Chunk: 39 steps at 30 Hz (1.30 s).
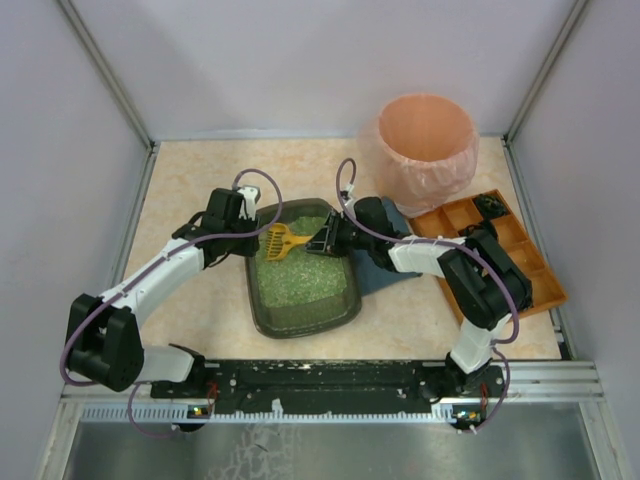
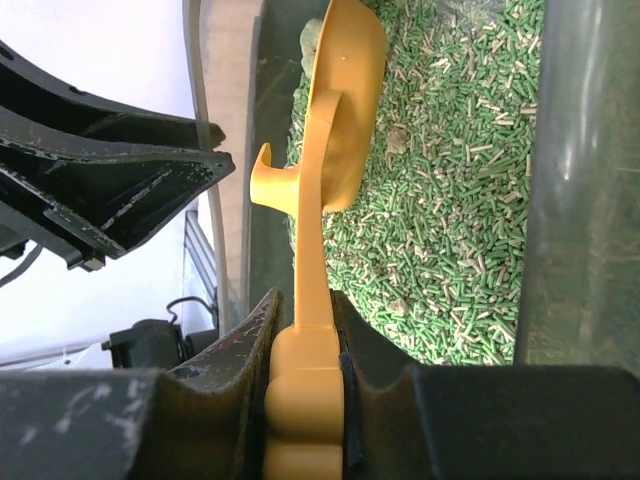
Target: Clean the litter box
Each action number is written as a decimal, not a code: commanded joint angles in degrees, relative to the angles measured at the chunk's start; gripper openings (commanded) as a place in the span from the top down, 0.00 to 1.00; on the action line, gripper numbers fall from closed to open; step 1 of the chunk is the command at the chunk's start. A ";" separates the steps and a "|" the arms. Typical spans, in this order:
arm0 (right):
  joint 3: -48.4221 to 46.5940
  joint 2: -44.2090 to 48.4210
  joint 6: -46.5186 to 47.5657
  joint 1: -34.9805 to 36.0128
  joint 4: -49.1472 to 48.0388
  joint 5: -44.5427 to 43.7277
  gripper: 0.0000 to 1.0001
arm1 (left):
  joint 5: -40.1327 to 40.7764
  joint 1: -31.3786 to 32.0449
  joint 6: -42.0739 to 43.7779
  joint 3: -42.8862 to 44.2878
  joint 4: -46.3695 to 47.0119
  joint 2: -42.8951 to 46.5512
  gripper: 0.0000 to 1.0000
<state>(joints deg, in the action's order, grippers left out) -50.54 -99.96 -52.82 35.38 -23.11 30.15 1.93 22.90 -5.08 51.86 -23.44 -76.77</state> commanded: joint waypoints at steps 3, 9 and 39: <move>2.73 3.21 -2.82 -0.70 -4.60 0.52 1.00 | -1.67 0.66 0.15 1.67 0.85 0.65 0.62; 3.31 4.69 -2.59 -0.92 -3.23 -1.27 1.00 | -1.57 0.66 0.20 1.67 0.85 0.66 0.62; 11.74 10.17 -8.95 -3.29 -15.14 1.13 1.00 | 1.30 0.64 -0.80 0.05 3.46 6.63 0.59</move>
<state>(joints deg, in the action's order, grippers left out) -39.38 -93.01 -60.07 32.69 -30.94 29.45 2.20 23.05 -5.32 51.86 -23.14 -74.17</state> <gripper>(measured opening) 0.210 0.396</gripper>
